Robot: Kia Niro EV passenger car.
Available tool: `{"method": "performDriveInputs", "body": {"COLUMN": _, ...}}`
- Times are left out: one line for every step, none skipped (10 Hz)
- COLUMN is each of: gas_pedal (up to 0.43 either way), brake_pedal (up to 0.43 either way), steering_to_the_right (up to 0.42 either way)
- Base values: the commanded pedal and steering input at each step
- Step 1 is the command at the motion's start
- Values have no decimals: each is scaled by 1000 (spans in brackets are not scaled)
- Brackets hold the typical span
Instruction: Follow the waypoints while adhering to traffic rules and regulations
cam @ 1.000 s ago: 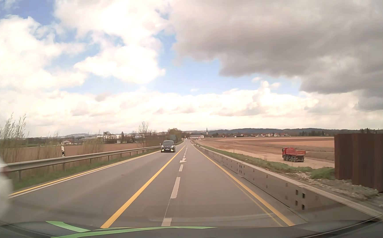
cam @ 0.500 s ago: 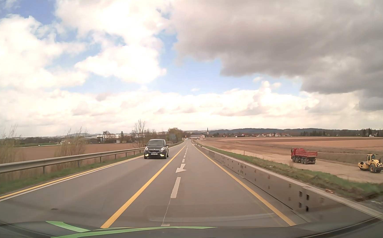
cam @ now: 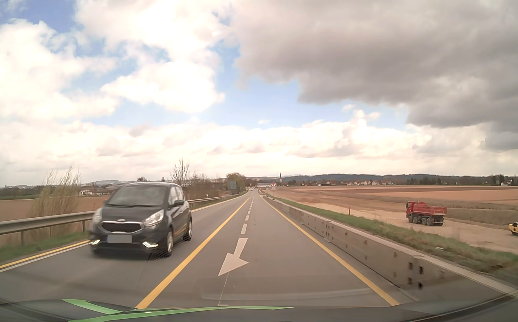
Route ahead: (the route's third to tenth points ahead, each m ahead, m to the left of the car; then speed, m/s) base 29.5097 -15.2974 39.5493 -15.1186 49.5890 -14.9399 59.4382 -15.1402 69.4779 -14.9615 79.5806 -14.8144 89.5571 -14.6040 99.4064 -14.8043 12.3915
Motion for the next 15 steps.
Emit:
{"method": "performDriveInputs", "body": {"gas_pedal": 59, "brake_pedal": 0, "steering_to_the_right": 0}}
{"method": "performDriveInputs", "body": {"gas_pedal": 59, "brake_pedal": 0, "steering_to_the_right": 0}}
{"method": "performDriveInputs", "body": {"gas_pedal": 59, "brake_pedal": 0, "steering_to_the_right": 0}}
{"method": "performDriveInputs", "body": {"gas_pedal": 59, "brake_pedal": 0, "steering_to_the_right": -1}}
{"method": "performDriveInputs", "body": {"gas_pedal": 59, "brake_pedal": 0, "steering_to_the_right": -1}}
{"method": "performDriveInputs", "body": {"gas_pedal": 59, "brake_pedal": 0, "steering_to_the_right": -1}}
{"method": "performDriveInputs", "body": {"gas_pedal": 59, "brake_pedal": 0, "steering_to_the_right": -1}}
{"method": "performDriveInputs", "body": {"gas_pedal": 59, "brake_pedal": 0, "steering_to_the_right": -1}}
{"method": "performDriveInputs", "body": {"gas_pedal": 59, "brake_pedal": 0, "steering_to_the_right": -1}}
{"method": "performDriveInputs", "body": {"gas_pedal": 59, "brake_pedal": 0, "steering_to_the_right": -1}}
{"method": "performDriveInputs", "body": {"gas_pedal": 59, "brake_pedal": 0, "steering_to_the_right": -1}}
{"method": "performDriveInputs", "body": {"gas_pedal": 59, "brake_pedal": 0, "steering_to_the_right": -1}}
{"method": "performDriveInputs", "body": {"gas_pedal": 59, "brake_pedal": 0, "steering_to_the_right": -1}}
{"method": "performDriveInputs", "body": {"gas_pedal": 59, "brake_pedal": 0, "steering_to_the_right": -1}}
{"method": "performDriveInputs", "body": {"gas_pedal": 59, "brake_pedal": 0, "steering_to_the_right": -2}}
